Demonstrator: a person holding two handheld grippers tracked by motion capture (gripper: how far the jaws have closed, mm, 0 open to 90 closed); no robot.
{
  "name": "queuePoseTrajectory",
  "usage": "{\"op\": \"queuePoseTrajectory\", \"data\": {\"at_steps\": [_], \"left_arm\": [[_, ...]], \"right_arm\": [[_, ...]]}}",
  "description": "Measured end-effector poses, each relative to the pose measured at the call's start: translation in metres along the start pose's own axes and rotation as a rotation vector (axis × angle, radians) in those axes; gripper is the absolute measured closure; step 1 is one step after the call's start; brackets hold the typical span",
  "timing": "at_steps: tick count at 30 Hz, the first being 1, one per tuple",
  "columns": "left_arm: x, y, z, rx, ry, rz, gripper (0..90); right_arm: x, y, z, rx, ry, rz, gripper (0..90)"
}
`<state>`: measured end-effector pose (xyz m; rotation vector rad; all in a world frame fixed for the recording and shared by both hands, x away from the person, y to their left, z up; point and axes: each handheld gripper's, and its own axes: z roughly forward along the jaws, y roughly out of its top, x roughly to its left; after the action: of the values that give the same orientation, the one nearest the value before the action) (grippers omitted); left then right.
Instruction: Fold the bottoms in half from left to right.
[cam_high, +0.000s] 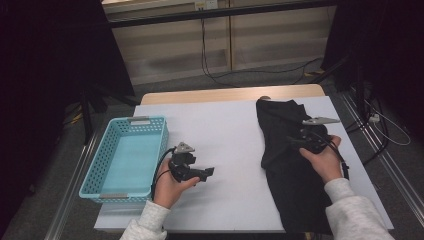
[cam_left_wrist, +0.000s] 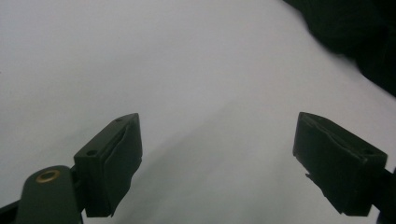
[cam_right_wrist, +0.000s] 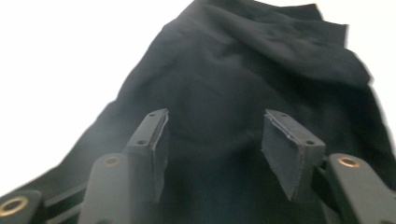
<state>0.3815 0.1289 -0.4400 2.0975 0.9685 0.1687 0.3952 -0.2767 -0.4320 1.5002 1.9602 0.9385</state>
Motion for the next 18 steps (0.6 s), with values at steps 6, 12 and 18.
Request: {"op": "queuePoseTrajectory", "data": {"at_steps": [6,12,18], "left_arm": [[0.004,-0.004,-0.004,-0.006,0.012,-0.009,14.1],[0.005,-0.005,-0.006,-0.005,0.017,-0.011,14.0],[0.005,-0.006,-0.005,-0.002,0.019,-0.013,14.0]], "right_arm": [[0.021,0.012,0.028,-0.013,0.026,0.017,35.2],[0.035,0.022,0.048,-0.003,0.026,0.013,35.6],[0.048,0.024,0.063,0.023,0.039,-0.008,34.0]]}}
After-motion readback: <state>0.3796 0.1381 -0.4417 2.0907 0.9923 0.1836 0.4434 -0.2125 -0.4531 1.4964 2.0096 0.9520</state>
